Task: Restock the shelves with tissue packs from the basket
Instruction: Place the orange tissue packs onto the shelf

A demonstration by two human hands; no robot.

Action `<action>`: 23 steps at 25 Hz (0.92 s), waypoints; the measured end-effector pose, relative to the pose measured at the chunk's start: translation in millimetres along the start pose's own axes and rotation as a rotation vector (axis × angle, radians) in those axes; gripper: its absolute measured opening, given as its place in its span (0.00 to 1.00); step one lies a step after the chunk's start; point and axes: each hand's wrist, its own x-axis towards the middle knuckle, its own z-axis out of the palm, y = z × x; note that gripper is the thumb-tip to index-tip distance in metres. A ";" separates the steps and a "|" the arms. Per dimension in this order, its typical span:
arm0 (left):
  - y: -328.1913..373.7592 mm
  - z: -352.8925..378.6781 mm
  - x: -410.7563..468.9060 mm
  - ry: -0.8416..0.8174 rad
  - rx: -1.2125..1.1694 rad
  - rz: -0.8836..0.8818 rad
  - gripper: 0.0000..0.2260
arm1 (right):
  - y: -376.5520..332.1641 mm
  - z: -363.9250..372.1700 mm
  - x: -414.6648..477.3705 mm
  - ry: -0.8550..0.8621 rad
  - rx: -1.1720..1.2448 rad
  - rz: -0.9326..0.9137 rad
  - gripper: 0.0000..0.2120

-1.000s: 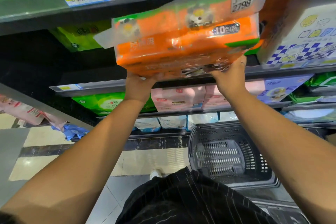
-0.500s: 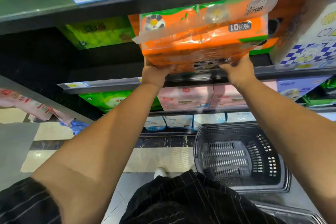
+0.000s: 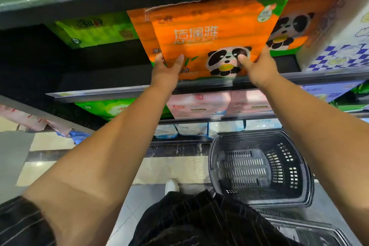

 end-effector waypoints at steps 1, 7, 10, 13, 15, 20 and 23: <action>-1.1 2.4 0.2 0.001 -0.007 0.001 0.20 | 3.4 1.5 -0.6 0.030 0.014 -0.014 0.24; -5.5 7.6 -3.5 -0.081 0.025 0.029 0.26 | 14.6 7.6 -5.0 0.126 0.115 0.027 0.24; -2.1 5.2 -6.9 -0.104 0.091 0.018 0.26 | 11.3 4.5 -4.0 0.078 0.094 0.057 0.25; 3.7 -9.7 -8.5 -0.172 0.316 0.031 0.26 | 7.7 -2.1 -7.5 0.015 -0.132 0.082 0.27; 4.8 -27.0 -18.9 -0.215 0.532 0.062 0.29 | 5.8 -8.1 -17.0 -0.045 -0.466 0.118 0.32; 21.6 -62.0 -74.7 -0.139 0.753 0.367 0.37 | -19.1 -12.3 -62.9 -0.144 -0.955 -0.137 0.34; 28.6 -86.0 -100.7 -0.061 0.846 0.469 0.41 | -46.7 0.3 -84.6 -0.083 -0.963 -0.455 0.33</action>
